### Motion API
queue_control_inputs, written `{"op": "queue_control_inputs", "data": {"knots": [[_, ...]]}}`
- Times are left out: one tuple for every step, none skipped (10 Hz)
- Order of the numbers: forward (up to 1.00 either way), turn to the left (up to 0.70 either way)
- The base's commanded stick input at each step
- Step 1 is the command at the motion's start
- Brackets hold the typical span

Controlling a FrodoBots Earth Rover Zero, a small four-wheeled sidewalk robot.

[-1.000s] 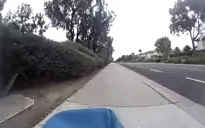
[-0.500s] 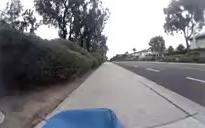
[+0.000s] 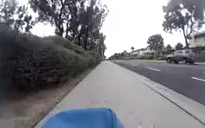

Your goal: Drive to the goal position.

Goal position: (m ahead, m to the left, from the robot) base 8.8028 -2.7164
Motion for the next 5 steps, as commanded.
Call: {"op": "queue_control_inputs", "data": {"knots": [[1.00,0.00],[1.00,0.00],[1.00,0.00],[1.00,0.00],[1.00,0.00]]}}
